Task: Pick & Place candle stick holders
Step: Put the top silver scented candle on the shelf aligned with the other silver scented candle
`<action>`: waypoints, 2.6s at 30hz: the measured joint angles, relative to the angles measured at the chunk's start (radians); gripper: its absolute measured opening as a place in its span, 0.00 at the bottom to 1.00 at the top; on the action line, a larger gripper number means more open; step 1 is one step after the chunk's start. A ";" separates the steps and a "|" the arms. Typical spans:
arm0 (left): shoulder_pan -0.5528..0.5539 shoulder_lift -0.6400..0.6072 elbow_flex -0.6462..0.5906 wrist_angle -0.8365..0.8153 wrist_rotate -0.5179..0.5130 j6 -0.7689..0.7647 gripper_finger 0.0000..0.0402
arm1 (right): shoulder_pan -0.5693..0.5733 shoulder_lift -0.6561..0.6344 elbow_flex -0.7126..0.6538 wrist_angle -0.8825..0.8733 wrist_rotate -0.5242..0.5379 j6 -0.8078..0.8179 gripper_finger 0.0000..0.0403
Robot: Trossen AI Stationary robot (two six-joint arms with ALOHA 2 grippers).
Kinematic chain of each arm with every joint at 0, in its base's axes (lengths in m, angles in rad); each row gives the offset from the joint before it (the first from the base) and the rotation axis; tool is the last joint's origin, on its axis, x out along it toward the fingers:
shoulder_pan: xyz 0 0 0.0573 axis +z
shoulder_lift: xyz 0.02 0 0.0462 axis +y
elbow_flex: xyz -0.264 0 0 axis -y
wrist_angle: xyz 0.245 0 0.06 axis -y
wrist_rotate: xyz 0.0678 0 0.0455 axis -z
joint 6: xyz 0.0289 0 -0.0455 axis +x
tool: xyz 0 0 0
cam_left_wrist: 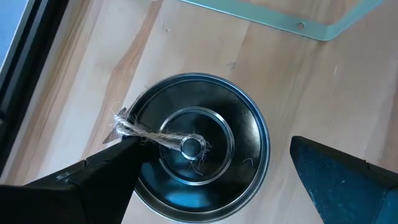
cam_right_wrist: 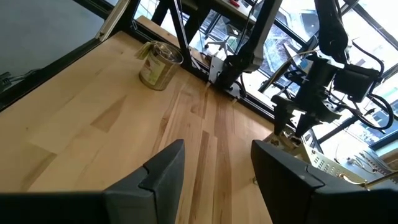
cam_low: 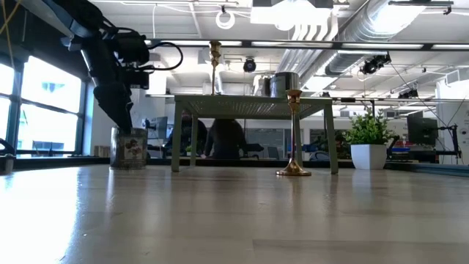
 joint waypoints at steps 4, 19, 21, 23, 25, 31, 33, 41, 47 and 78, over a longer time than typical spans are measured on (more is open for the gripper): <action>0.000 -0.001 0.000 -0.005 0.006 0.000 0.98 | 0.000 0.000 0.000 0.000 0.000 0.000 0.45; -0.175 -0.030 0.000 -0.023 -0.218 0.000 0.98 | 0.000 0.000 0.000 -0.001 0.000 0.003 0.45; -0.187 -0.030 0.000 -0.023 -0.261 -0.001 0.98 | 0.000 0.000 0.000 -0.001 0.000 0.003 0.45; -0.191 -0.030 0.000 -0.023 -0.293 -0.008 0.98 | 0.000 0.000 0.000 -0.002 0.000 0.003 0.45; -0.190 -0.030 0.000 -0.022 -0.301 -0.017 0.98 | 0.000 0.000 0.000 -0.004 0.000 0.009 0.45; -0.190 -0.030 0.000 -0.001 -0.304 -0.018 0.98 | 0.000 0.000 0.000 -0.016 0.000 0.018 0.45; -0.190 -0.030 0.001 0.013 -0.304 -0.018 0.98 | 0.000 0.000 0.000 -0.016 0.000 0.018 0.45; -0.189 -0.030 0.002 0.013 -0.296 -0.024 0.98 | 0.000 0.000 0.000 -0.016 -0.014 0.022 0.45; -0.100 -0.030 0.002 0.006 -0.234 -0.053 0.98 | 0.000 0.000 0.000 -0.015 -0.023 0.022 0.45; 0.027 0.173 0.002 0.070 0.011 -0.068 0.98 | -0.033 0.000 0.000 -0.016 -0.084 0.026 0.45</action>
